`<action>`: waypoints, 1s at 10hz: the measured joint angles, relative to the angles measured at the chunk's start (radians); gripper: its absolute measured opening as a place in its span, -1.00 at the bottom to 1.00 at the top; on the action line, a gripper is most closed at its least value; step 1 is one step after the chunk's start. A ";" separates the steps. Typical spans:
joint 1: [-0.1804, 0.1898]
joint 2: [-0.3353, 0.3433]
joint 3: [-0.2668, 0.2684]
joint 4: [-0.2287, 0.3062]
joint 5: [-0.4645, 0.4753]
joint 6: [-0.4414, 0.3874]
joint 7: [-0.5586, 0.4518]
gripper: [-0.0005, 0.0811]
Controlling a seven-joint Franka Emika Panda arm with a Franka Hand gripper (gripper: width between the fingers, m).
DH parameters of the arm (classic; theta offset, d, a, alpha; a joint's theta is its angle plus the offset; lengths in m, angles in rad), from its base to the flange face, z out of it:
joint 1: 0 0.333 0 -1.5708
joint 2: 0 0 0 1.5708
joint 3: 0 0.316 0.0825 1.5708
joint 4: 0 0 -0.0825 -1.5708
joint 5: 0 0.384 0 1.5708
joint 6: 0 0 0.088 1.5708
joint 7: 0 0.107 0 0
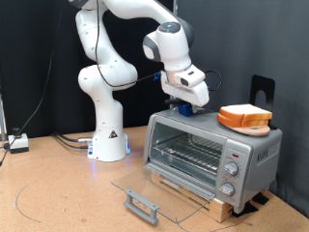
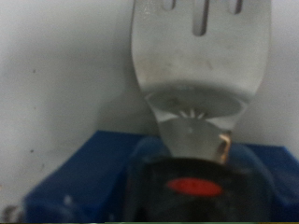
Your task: Make a piece of toast with the oven
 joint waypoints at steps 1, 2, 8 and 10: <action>-0.001 0.006 0.000 0.003 0.000 0.000 0.001 -0.03; -0.001 0.008 0.000 0.005 0.000 0.001 0.001 -0.03; -0.001 -0.053 -0.041 0.019 0.046 -0.013 -0.022 -0.02; -0.004 -0.098 -0.074 0.029 0.045 -0.084 -0.022 -0.02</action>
